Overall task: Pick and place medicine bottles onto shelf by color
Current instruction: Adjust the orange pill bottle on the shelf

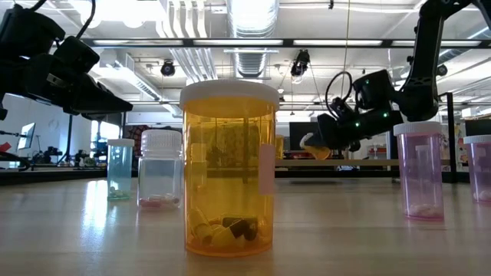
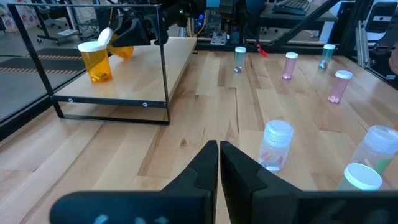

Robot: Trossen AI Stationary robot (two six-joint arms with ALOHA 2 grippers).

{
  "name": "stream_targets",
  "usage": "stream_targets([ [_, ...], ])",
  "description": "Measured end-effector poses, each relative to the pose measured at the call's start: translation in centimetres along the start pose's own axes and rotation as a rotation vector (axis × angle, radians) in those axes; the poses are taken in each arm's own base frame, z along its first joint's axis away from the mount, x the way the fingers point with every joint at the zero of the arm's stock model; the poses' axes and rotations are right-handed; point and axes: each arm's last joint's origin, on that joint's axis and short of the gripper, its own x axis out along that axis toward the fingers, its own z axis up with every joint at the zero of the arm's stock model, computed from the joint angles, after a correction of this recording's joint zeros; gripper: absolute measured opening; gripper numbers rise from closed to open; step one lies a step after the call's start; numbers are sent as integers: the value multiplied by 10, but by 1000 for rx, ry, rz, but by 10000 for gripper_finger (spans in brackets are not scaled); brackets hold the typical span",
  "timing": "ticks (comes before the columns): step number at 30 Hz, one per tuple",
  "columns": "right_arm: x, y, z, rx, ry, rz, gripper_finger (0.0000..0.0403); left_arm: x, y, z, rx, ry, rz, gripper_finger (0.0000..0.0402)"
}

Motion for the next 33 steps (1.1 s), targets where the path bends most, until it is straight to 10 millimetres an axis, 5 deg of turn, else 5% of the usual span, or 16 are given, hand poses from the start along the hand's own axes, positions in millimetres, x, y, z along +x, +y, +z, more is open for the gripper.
stream_targets([
  [16,0,1,13,-65,199,-1,211,0,0,0,0,0,0,0],
  [33,-7,5,80,-55,615,12,142,0,0,0,0,0,0,0],
])
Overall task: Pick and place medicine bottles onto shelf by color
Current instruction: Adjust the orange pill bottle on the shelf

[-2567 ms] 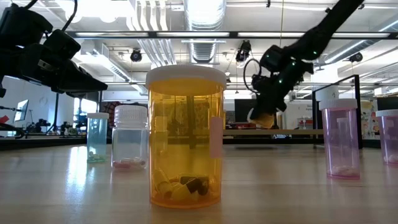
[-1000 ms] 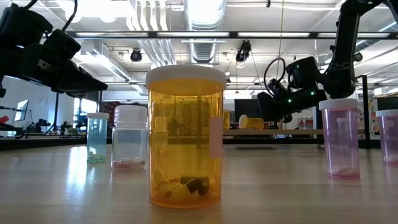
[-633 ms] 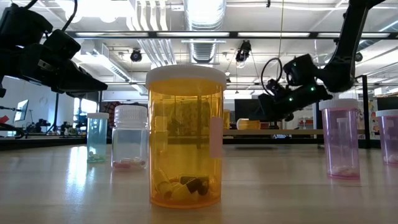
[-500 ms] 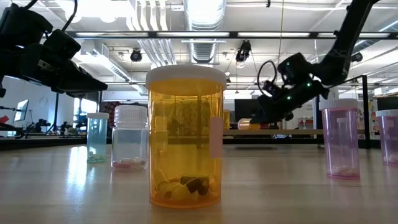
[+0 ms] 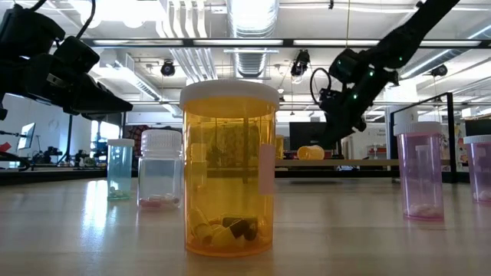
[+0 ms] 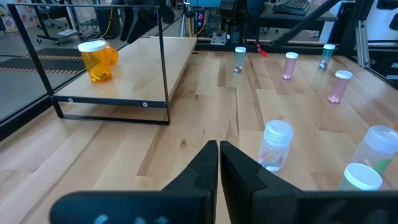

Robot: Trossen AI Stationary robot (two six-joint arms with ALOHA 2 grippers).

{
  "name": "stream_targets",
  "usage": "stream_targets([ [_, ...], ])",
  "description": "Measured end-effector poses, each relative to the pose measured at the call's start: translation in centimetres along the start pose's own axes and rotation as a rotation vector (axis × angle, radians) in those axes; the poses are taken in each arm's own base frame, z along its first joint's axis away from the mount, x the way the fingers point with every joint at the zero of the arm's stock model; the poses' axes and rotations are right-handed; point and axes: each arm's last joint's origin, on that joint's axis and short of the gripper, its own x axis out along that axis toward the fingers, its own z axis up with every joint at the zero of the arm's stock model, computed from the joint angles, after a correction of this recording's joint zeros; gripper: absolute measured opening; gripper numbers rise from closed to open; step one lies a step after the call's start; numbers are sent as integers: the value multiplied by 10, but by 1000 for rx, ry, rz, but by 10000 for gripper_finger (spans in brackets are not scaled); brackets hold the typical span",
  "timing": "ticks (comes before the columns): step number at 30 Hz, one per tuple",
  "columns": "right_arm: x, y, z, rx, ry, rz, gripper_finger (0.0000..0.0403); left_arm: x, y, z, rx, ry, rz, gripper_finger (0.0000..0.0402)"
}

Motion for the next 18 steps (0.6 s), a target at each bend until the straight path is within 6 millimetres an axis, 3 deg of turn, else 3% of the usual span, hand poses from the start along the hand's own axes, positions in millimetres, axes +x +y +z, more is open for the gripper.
stream_targets([
  [8,-8,-2,33,-54,32,2,175,0,0,0,0,0,0,0],
  [13,4,-14,61,-31,117,0,234,0,0,0,0,1,0,0],
  [18,22,-30,76,11,240,-5,307,0,0,0,0,0,0,0],
])
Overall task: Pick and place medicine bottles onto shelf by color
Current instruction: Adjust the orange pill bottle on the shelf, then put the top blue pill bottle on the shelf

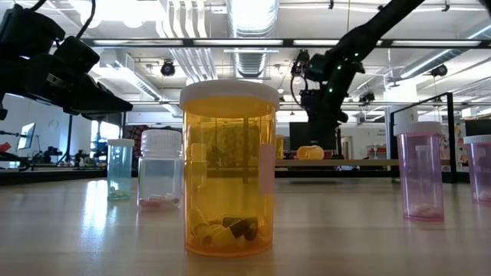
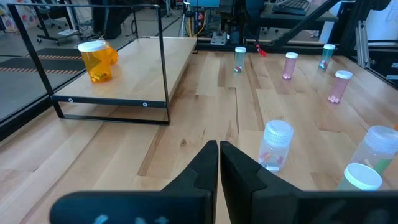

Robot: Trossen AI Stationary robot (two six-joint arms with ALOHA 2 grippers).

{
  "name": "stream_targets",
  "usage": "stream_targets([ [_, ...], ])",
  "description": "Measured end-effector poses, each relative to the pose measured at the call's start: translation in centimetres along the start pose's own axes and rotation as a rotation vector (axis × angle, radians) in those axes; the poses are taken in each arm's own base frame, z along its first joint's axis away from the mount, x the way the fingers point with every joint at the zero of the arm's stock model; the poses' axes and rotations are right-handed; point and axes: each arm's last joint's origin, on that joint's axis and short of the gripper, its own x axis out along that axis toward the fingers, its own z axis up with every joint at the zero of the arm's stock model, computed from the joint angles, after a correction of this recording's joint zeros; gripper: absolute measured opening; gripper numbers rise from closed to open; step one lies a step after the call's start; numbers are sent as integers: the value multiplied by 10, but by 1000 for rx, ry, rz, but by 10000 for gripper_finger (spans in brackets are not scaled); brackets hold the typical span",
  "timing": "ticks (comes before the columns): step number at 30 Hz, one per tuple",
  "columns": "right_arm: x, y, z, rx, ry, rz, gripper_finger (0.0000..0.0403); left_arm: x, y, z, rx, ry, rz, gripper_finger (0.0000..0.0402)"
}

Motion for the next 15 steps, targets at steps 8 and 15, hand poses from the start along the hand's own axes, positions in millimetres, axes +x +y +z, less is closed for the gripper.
stream_targets([
  [8,24,-13,12,52,153,24,377,0,0,0,0,0,0,0],
  [15,26,-10,11,7,166,133,379,0,0,0,0,-1,0,0],
])
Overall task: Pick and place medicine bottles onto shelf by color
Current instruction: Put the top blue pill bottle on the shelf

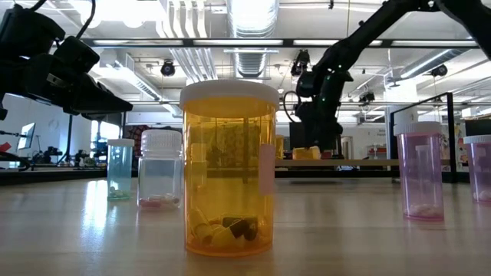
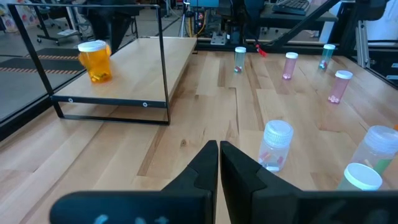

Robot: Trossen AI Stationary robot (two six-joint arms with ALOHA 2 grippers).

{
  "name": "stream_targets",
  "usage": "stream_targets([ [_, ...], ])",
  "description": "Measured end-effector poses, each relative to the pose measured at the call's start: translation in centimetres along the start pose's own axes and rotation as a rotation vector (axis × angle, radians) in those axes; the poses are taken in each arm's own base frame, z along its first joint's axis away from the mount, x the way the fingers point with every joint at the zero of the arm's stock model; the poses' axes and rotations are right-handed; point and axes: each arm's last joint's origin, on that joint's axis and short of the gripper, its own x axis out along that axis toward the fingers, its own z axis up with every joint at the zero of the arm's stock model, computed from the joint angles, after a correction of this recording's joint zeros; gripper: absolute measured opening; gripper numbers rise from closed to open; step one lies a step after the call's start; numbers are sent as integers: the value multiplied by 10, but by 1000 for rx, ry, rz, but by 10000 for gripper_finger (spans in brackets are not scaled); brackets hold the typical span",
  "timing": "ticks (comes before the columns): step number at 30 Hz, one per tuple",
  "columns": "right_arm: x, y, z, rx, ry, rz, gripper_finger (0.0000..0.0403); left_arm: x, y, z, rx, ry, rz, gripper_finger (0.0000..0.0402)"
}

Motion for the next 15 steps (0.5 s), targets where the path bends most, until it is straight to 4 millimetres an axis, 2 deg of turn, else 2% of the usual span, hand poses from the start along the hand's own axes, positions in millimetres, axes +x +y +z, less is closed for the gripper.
stream_targets([
  [8,-2,10,-4,-140,34,45,380,0,0,0,0,0,0,0],
  [15,-3,14,-3,-182,26,43,380,0,0,0,0,0,0,0],
])
